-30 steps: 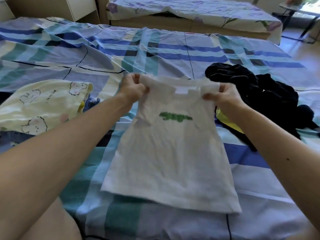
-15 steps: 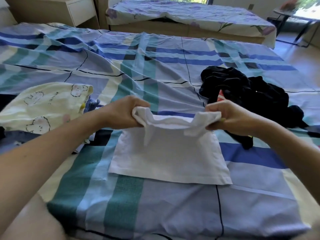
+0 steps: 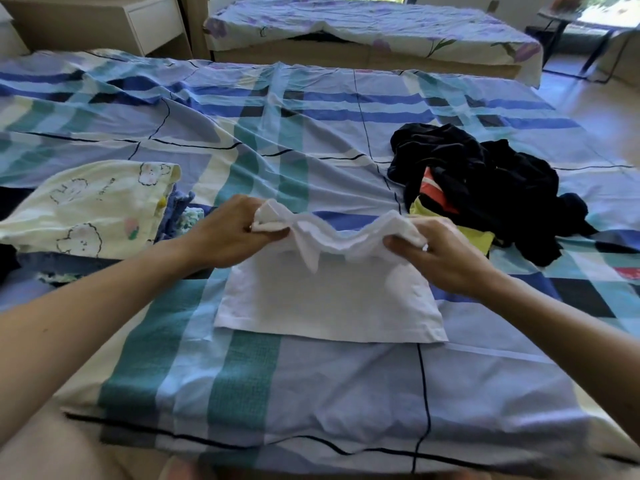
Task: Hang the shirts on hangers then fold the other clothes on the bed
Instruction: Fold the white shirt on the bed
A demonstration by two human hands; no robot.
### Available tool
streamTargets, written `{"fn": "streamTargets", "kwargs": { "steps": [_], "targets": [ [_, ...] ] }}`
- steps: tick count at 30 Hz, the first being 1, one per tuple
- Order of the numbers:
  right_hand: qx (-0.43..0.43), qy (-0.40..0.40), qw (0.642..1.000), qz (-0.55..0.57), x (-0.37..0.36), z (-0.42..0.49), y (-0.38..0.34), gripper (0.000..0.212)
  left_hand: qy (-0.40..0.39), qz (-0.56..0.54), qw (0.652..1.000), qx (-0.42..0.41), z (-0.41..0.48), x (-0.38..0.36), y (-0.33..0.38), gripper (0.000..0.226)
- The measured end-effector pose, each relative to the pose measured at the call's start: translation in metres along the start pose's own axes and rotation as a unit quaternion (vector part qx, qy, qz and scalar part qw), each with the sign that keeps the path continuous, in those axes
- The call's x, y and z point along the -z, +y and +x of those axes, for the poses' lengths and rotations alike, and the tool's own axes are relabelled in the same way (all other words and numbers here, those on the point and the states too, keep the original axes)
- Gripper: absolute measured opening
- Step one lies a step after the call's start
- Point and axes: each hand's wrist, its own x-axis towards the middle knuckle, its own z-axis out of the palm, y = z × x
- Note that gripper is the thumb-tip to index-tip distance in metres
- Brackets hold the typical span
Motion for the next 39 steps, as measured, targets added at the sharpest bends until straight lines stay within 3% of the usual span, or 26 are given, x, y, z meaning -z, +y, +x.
{"fn": "streamTargets", "kwargs": {
  "steps": [2,5,8,11,14,16,19,21,23,24,28,31,33,35,36,37,39],
  "targets": [
    [0.069,0.035,0.996,-0.044,0.006,0.001,0.001,0.026,0.012,0.069,0.996,-0.048,0.001,0.004,-0.002,0.028],
    [0.145,-0.104,0.966,-0.186,0.010,-0.007,0.005,0.017,-0.096,0.219,0.963,-0.127,-0.008,0.003,-0.008,0.010],
    [0.083,-0.287,0.921,-0.251,-0.003,-0.019,0.004,0.014,-0.234,0.352,0.896,-0.135,-0.018,-0.015,-0.012,0.014],
    [-0.017,-0.371,0.899,-0.230,0.001,-0.021,-0.007,0.016,-0.339,0.357,0.868,-0.058,-0.019,-0.018,-0.002,0.023],
    [-0.094,-0.337,0.910,-0.224,0.014,-0.014,-0.007,0.013,-0.354,0.215,0.906,0.087,-0.014,-0.003,0.010,0.026],
    [-0.173,-0.253,0.930,-0.204,0.016,-0.011,-0.001,0.016,-0.255,0.170,0.947,0.100,-0.009,-0.007,0.012,0.026],
    [-0.306,-0.188,0.918,-0.168,0.008,-0.009,0.006,0.064,-0.092,0.164,0.981,0.049,-0.006,-0.036,0.015,0.019],
    [-0.358,-0.203,0.901,-0.138,0.001,-0.007,0.005,0.095,-0.112,0.198,0.973,0.044,-0.012,-0.065,0.014,0.051],
    [-0.387,-0.190,0.900,-0.073,-0.007,-0.006,0.004,0.108,-0.184,0.246,0.950,0.062,-0.020,-0.093,0.011,0.091],
    [-0.393,-0.172,0.902,-0.040,-0.009,-0.006,0.004,0.111,-0.210,0.258,0.940,0.074,-0.024,-0.104,0.009,0.100],
    [-0.400,-0.124,0.902,0.101,-0.019,-0.012,0.001,0.129,-0.222,0.256,0.932,0.131,-0.017,-0.110,-0.001,0.111],
    [-0.381,-0.095,0.903,0.172,-0.025,-0.015,-0.008,0.128,-0.263,0.261,0.915,0.159,-0.007,-0.100,0.004,0.119],
    [-0.356,-0.051,0.907,0.219,-0.027,-0.014,-0.018,0.127,-0.251,0.212,0.925,0.190,0.002,-0.094,0.016,0.117],
    [-0.304,-0.004,0.919,0.251,-0.024,-0.009,-0.034,0.125,-0.142,0.050,0.961,0.230,0.013,-0.086,0.035,0.092],
    [-0.272,0.013,0.925,0.266,-0.022,-0.007,-0.043,0.125,-0.074,-0.072,0.960,0.258,0.019,-0.080,0.044,0.075],
    [-0.241,0.019,0.927,0.285,-0.021,-0.005,-0.052,0.127,-0.032,-0.199,0.934,0.295,0.025,-0.073,0.050,0.067],
    [-0.192,-0.018,0.914,0.357,-0.023,-0.005,-0.066,0.129,-0.031,-0.384,0.855,0.348,0.032,-0.058,0.053,0.073]
  ]
}}
